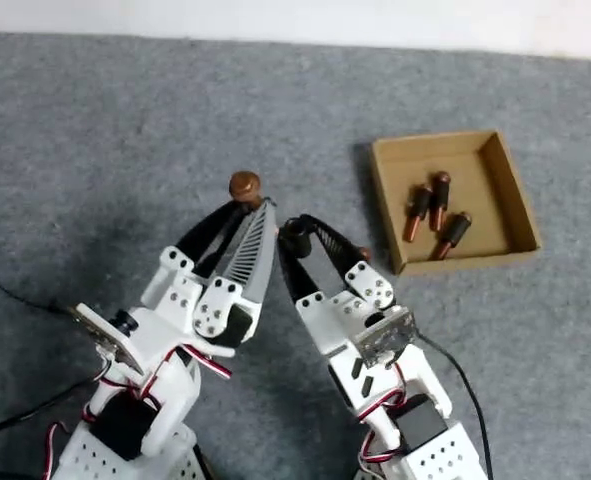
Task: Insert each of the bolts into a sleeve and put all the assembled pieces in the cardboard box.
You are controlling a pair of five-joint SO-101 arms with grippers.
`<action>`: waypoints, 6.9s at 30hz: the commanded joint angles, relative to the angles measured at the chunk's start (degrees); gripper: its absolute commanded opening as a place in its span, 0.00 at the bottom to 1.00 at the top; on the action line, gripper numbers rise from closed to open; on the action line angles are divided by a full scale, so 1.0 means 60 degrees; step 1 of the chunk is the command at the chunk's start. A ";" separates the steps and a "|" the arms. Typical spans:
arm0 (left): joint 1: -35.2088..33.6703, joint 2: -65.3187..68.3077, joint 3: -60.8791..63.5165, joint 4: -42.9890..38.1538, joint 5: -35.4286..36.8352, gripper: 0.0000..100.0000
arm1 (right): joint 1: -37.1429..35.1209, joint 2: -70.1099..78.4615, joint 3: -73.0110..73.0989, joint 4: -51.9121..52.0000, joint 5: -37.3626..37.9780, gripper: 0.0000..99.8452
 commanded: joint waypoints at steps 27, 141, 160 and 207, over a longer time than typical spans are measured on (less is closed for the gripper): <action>0.0037 -0.0095 -0.0198 -0.0249 0.0220 0.01 | -0.0769 -0.0286 0.1004 0.0139 0.0132 0.00; -0.4505 -0.0110 -0.0857 0.8029 -0.0308 0.01 | 0.3978 0.4520 -0.3700 0.2132 -0.0938 0.00; -0.4505 -0.0110 0.1868 1.0022 -0.1333 0.01 | 0.6425 1.4967 -0.9927 0.1311 -0.2769 0.00; -0.4476 -0.0022 0.2015 1.0095 -0.1319 0.01 | 0.6484 1.8293 -1.0044 0.0418 -0.2886 0.32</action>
